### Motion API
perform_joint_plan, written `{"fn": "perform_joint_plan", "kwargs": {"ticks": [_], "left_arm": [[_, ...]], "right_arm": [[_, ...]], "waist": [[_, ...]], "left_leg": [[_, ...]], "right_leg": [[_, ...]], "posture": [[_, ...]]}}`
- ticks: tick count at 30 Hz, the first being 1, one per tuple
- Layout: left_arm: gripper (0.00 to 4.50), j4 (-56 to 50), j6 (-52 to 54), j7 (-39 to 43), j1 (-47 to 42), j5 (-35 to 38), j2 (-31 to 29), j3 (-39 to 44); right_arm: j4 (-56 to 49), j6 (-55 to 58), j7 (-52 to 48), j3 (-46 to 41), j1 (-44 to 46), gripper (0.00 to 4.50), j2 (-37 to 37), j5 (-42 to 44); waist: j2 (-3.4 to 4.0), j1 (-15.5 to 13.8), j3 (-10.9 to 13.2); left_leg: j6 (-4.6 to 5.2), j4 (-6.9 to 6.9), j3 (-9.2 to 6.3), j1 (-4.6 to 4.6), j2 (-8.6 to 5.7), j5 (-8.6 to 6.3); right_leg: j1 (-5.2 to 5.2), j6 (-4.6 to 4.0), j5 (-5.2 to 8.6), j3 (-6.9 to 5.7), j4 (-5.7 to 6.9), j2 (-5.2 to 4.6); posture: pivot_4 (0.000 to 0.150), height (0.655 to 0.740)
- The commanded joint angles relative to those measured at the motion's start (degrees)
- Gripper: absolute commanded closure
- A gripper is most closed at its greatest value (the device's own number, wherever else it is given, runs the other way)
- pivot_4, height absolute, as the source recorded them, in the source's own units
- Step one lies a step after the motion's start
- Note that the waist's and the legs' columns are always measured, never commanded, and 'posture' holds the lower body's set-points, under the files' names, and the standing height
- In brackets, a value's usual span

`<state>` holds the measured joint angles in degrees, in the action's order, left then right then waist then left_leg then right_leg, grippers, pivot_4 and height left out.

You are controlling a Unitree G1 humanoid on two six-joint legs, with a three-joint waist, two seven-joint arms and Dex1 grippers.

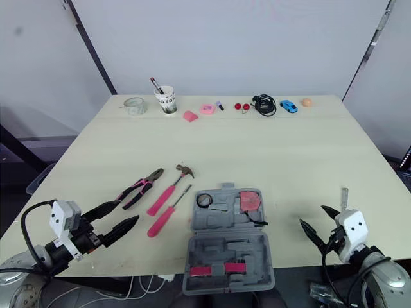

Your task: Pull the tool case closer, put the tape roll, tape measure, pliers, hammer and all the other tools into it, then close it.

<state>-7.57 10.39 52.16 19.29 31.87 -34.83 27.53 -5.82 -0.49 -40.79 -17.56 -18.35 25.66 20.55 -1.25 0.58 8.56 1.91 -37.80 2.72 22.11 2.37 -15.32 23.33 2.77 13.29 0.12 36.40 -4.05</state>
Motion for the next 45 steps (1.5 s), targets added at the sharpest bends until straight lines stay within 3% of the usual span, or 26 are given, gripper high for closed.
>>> {"fn": "perform_joint_plan", "kwargs": {"ticks": [1, 15, 45], "left_arm": [[0.00, 1.9, -2.5, -1.0, 1.9, -0.6, 0.8, 3.4], [0.00, 2.4, -6.1, -4.9, 7.0, -1.3, 5.1, 6.4], [0.00, 0.9, -5.8, -3.7, 5.0, -1.9, 3.9, 4.1]], "right_arm": [[-0.2, -0.9, 1.6, -4.8, -1.9, 0.06, -0.8, 3.0], [5.4, -5.1, 0.0, -10.8, -10.5, 0.06, -2.2, 4.7], [-2.4, -3.1, 0.7, -6.7, -7.3, 0.06, -1.0, 4.3]], "waist": [[0.00, 0.0, 0.0], [-0.09, 0.0, -0.1], [-0.10, -0.1, -0.2]], "left_leg": [[0.00, 0.01, 0.01, 0.02, 0.00, 0.00], [-0.02, 0.08, -0.17, 0.42, 0.05, -0.01], [-0.01, 0.14, -0.22, 0.49, 0.02, 0.00]], "right_leg": [[0.02, -0.02, -0.01, 0.00, -0.01, 0.00], [0.22, -0.08, -0.05, -0.33, -0.31, -0.43], [0.21, -0.13, -0.09, -0.41, -0.43, -0.14]], "posture": [[0.150, 0.7400], [0.150, 0.7400], [0.150, 0.7400]]}}
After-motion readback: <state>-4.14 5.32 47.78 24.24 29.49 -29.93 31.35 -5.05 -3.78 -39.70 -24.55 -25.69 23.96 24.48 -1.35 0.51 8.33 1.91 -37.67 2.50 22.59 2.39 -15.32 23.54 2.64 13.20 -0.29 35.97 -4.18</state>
